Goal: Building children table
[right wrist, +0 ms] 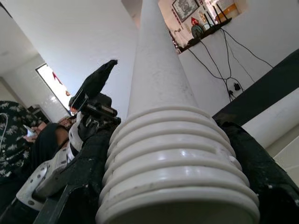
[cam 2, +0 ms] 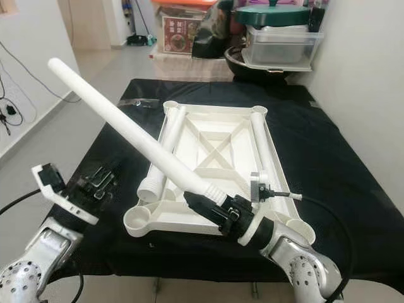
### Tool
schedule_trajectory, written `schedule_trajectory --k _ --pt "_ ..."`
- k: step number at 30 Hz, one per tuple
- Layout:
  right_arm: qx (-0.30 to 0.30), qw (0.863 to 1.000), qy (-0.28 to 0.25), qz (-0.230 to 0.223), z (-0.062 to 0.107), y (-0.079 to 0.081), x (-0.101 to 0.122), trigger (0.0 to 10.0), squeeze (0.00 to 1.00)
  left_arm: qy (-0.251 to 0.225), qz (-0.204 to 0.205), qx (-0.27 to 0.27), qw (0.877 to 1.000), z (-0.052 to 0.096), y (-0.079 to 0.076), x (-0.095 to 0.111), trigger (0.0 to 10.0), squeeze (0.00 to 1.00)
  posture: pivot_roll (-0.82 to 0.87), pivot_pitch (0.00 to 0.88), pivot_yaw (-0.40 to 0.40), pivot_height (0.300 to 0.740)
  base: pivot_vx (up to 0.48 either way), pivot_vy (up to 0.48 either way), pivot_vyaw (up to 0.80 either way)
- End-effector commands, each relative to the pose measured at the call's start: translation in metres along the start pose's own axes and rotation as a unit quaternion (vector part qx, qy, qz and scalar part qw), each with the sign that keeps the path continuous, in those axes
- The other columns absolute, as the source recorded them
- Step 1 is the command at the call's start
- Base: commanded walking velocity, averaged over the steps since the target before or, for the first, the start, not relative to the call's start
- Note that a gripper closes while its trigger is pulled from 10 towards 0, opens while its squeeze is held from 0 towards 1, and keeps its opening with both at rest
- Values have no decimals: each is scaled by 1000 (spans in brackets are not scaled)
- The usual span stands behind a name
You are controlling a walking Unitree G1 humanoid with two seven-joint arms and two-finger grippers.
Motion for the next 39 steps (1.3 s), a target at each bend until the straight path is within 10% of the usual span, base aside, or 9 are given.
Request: schedule_trajectory --k 1,18,32,35,36,39 --pt "34 999 12 -4 1 13 -3 0 0 7 19 19 1000 3 9 -5 10000 0 -33 0 -46 740 0 0 0" --pt "52 993 107 -5 17 19 -32 0 0 12 44 -80 996 -6 -30 11 10000 0 -32 0 -44 740 0 0 0" --pt "71 988 140 -7 33 30 -43 0 0 -11 -16 -20 1000 -5 -2 36 10000 0 -33 0 -38 740 0 0 0" --pt "68 988 139 -4 35 29 -44 0 0 -29 -26 -15 999 -7 2 50 9137 0 -35 0 -35 740 0 0 0" --pt "67 988 139 -3 34 29 -44 0 0 -26 -25 -17 999 -7 1 49 1137 0 -35 0 -35 740 0 0 0" --pt "67 988 139 -2 33 28 -46 0 0 -21 -20 -25 999 -7 -1 44 0 0 -35 0 -30 740 0 0 0"
Point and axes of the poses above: a point about 5 cm out from each wrist's last joint towards the gripper, its own z axis pointing back from the gripper into the wrist, its own x axis along the axis of the wrist's last joint, y = z × x, the point moved 6 cm from there along -z, pointing out of the wrist towards the gripper, and after that the axes turned 12 degrees about -z, right-handed, at the moved point
